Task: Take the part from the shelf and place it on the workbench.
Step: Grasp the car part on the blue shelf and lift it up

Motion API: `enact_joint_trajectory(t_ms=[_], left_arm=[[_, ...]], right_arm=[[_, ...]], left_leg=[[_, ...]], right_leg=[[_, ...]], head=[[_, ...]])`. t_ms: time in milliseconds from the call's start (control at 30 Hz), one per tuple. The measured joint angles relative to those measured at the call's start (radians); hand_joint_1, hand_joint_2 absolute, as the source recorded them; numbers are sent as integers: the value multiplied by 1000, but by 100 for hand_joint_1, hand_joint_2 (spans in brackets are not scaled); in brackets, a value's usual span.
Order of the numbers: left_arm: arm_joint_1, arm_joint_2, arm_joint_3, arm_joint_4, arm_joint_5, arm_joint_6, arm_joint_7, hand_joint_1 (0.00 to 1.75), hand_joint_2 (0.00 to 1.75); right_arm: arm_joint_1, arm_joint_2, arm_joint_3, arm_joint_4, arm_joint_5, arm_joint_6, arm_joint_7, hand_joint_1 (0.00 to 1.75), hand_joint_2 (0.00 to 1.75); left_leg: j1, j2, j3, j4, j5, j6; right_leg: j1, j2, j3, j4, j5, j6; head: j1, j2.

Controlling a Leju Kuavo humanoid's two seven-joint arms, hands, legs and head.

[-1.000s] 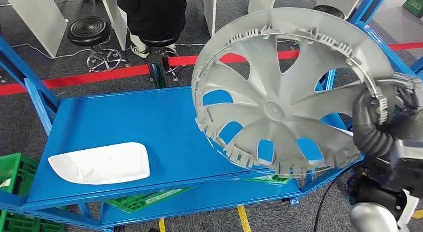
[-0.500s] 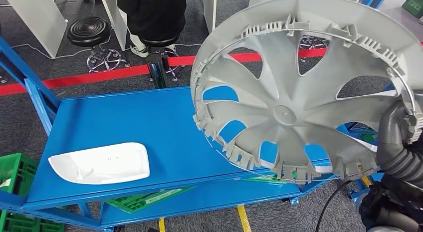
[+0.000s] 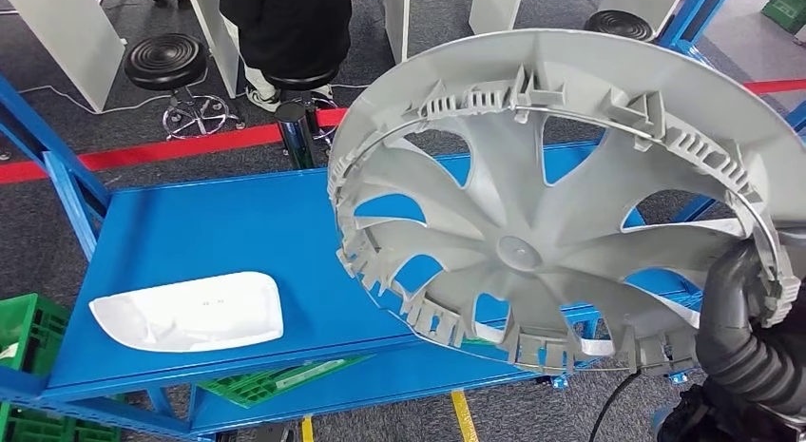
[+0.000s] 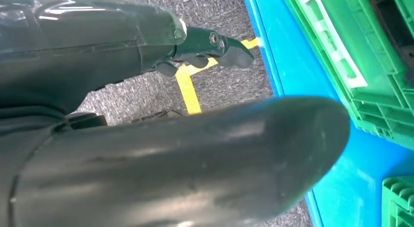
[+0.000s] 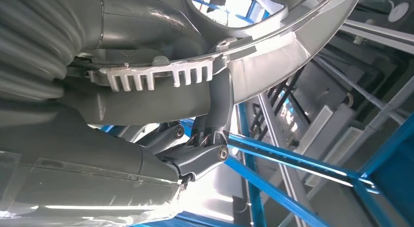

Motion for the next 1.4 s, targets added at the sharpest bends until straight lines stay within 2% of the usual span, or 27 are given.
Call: enact_joint_trajectory(t_ms=[533, 767, 867, 1000, 1200, 1267, 1333, 1400], left_arm=[[-3, -1, 43, 0, 14, -18, -7, 0, 0], [-11, 2, 56, 0, 27, -35, -5, 0, 0], [-11, 2, 56, 0, 28, -30, 14, 0, 0], [-11, 2, 56, 0, 42, -36, 0, 0, 0], [-12, 5, 57, 2, 49, -43, 6, 0, 0], [-13, 8, 57, 3, 42, -37, 17, 0, 0], [-14, 9, 57, 3, 37, -27, 25, 0, 0], [-11, 9, 57, 3, 31, -18, 28, 0, 0]], right_arm=[[8, 47, 45, 2, -9, 0, -8, 175, 175], [8, 54, 55, 8, -7, 0, -18, 162, 175], [8, 55, 62, 13, -17, 0, -27, 162, 175], [6, 59, 73, 17, -28, 0, -52, 162, 175], [0, 82, 89, 37, -89, 0, -112, 162, 175], [-4, 89, 89, 39, -101, 0, -122, 162, 175], [-7, 92, 89, 40, -107, 0, -124, 162, 175], [-9, 92, 89, 41, -112, 0, -124, 162, 175]], left_leg=[[0, 0, 0, 0, -1, 0], [0, 1, 0, 0, -1, 0], [0, 1, 0, 0, -1, 0], [0, 2, 0, 0, -1, 0], [-7, 2, 0, 2, 0, 4], [-5, 3, 1, -3, 7, 10], [0, 6, 3, -11, 19, 20], [1, 8, 1, -15, 24, 25]], right_leg=[[0, 1, 0, 0, 0, 0], [0, 1, 0, 0, 0, 0], [0, 1, 0, 0, 0, 0], [0, 1, 0, 0, 0, 0], [-6, 1, 0, -3, 5, 8], [-7, 2, -2, -2, 6, 13], [-7, 0, -18, 35, -26, 21], [-8, -4, -62, 146, -94, 26]], head=[[0, 0], [0, 0], [0, 0], [1, 0], [-2, 0], [-4, 0], [0, 0], [7, 0]])
